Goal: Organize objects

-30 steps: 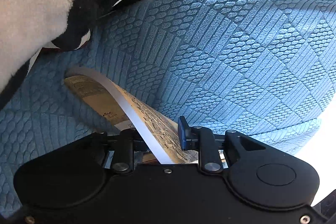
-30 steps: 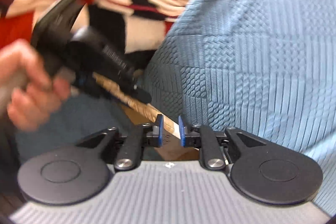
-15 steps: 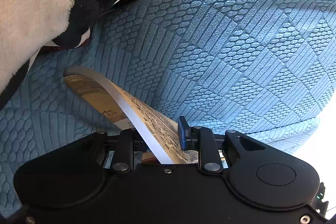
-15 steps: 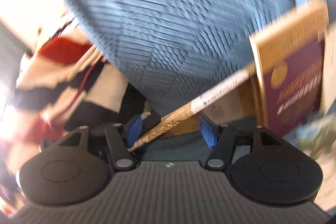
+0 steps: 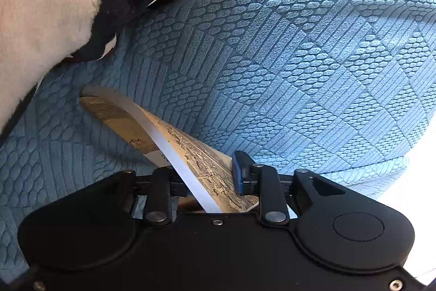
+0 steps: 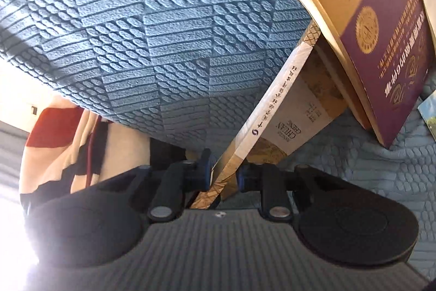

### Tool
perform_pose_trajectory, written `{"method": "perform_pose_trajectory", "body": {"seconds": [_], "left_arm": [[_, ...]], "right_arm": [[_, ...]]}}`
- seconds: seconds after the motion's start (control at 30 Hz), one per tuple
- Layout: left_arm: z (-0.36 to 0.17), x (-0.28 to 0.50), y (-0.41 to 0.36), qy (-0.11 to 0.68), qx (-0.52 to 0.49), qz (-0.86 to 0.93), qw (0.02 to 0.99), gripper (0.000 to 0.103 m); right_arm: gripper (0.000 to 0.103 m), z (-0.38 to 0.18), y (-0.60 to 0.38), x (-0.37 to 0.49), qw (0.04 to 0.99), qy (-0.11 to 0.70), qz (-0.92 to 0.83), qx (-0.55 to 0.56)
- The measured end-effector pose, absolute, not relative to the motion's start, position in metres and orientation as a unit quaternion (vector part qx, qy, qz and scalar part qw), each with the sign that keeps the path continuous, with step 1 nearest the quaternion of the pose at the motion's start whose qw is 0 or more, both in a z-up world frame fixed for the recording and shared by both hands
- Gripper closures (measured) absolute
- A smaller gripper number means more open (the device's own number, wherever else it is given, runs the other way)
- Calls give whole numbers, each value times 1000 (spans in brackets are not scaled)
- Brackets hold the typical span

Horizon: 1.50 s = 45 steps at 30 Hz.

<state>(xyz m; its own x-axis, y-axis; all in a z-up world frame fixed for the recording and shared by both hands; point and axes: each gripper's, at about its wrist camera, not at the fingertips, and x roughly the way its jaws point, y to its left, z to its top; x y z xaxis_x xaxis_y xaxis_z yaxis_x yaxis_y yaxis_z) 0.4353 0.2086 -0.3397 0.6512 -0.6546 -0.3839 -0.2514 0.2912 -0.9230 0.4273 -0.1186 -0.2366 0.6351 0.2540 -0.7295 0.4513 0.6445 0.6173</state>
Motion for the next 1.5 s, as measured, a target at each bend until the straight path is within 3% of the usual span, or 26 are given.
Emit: {"method": "perform_pose_trajectory", "body": {"seconds": [0.03,0.1,0.43,0.57,0.7,0.77,1.3,1.5], "left_arm": [[-339,435,210,391,-581,-149,698,74],[-337,433,212,389,-590,-166,687,58],[-323,401,225,320,-659,-184,655,48],[-327,376,228,294,-696,-182,630,37],[-334,357,226,280,-722,-151,614,35],[-340,353,220,277,-737,-143,599,27],[-369,319,163,281,-812,-191,474,27],[-360,305,132,319,-780,-215,493,38]], "right_arm": [[83,-234,-118,430,801,426,-64,415],[83,-227,-120,436,802,430,-70,409],[85,-178,-127,451,824,421,-45,378],[85,-158,-132,444,827,420,-27,374],[85,-136,-140,428,828,420,-12,373],[85,-125,-146,415,824,422,-6,377],[93,-65,-149,331,836,411,75,357],[93,-58,-164,298,844,407,84,340]]}}
